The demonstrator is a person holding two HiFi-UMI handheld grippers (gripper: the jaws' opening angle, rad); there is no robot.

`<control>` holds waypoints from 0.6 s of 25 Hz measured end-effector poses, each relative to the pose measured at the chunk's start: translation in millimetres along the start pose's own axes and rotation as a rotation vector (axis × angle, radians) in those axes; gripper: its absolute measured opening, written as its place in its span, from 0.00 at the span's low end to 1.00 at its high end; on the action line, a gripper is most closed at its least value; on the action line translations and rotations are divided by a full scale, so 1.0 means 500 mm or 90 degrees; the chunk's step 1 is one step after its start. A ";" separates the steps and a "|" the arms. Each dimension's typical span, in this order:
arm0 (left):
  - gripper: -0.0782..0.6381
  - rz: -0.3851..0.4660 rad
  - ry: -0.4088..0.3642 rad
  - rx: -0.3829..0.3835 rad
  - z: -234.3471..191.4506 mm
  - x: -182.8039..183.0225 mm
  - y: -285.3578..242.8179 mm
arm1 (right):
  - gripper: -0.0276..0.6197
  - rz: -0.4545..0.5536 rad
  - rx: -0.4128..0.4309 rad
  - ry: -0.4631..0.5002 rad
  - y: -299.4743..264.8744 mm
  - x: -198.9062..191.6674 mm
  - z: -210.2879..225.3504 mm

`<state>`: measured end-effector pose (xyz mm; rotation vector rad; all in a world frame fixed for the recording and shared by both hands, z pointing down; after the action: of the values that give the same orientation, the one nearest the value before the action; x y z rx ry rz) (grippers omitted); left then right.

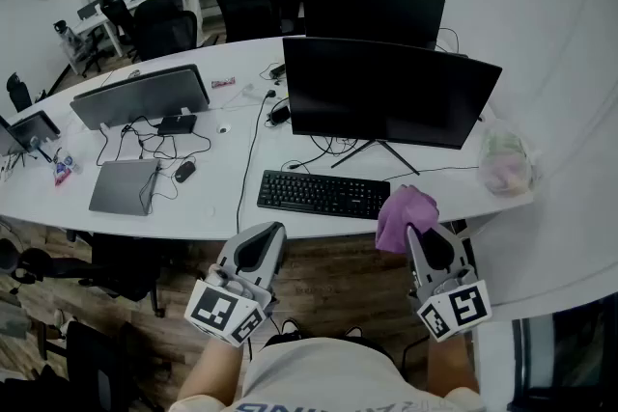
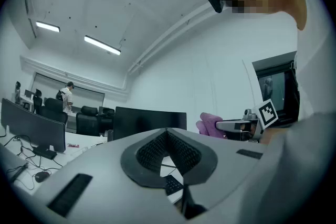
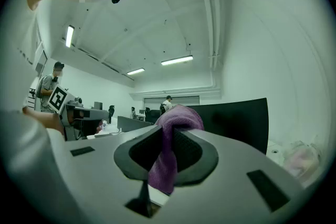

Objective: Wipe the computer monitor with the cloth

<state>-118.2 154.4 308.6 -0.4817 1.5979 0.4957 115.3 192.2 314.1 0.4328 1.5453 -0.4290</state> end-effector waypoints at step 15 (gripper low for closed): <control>0.12 -0.005 0.002 -0.002 0.008 -0.005 -0.009 | 0.15 0.018 0.009 -0.019 0.005 0.005 0.006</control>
<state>-112.2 153.0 310.5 -0.4902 1.5983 0.4917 119.1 192.8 311.7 0.4569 1.5063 -0.4224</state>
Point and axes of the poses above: the fingertips, and each gripper's own axes: y backward along the fingers, z to its right, x out of its top, the point moved 2 cm from there along y, backward along the fingers, and after that the axes turned 10 degrees about x, right-handed, at the moved point
